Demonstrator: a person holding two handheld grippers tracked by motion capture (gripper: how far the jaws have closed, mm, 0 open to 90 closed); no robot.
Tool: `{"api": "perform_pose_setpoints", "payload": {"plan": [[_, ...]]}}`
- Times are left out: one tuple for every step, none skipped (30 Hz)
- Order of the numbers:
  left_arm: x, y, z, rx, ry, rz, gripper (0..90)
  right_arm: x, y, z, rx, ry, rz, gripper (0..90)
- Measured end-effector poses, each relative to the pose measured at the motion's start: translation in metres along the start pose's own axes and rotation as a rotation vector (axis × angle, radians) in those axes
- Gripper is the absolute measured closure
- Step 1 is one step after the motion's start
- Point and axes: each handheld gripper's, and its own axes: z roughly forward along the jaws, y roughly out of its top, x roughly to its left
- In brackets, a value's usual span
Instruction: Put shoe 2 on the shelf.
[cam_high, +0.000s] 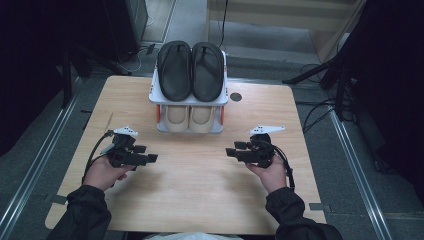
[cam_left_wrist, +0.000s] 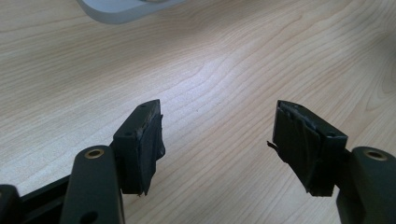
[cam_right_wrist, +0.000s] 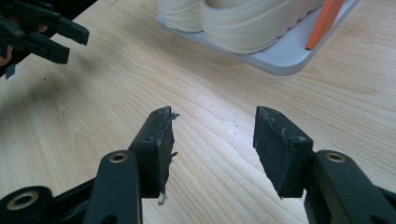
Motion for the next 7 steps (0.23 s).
{"api": "perform_pose_setpoints", "payload": {"plan": [[-0.0003, -0.0002, 0.0008, 0.002, 0.006, 0.002, 32.5, 0.0000, 0.0000, 0.0001, 0.001, 0.001, 0.001, 48.3], [-0.0006, -0.0004, 0.0015, 0.004, 0.008, 0.004, 32.3, 0.0001, 0.0000, 0.0001, 0.002, 0.000, 0.000, 48.2], [-0.0005, -0.0003, 0.0019, 0.009, 0.007, 0.006, 31.8, 0.0000, 0.0000, 0.0003, 0.001, 0.002, -0.006, 48.2], [-0.0006, -0.0003, 0.0024, 0.011, 0.005, 0.005, 31.5, 0.0002, 0.0000, 0.0003, 0.001, 0.002, -0.007, 48.2], [-0.0006, -0.0004, 0.0032, 0.013, 0.008, 0.008, 31.0, 0.0002, 0.0000, 0.0003, 0.001, 0.001, -0.008, 48.2], [-0.0009, -0.0006, 0.0039, 0.014, 0.011, 0.010, 30.4, 0.0002, 0.0000, 0.0003, 0.001, 0.003, -0.008, 48.2], [-0.0013, -0.0009, 0.0049, 0.014, 0.011, 0.007, 29.8, 0.0001, 0.0001, 0.0002, 0.002, 0.003, -0.009, 48.1]]}}
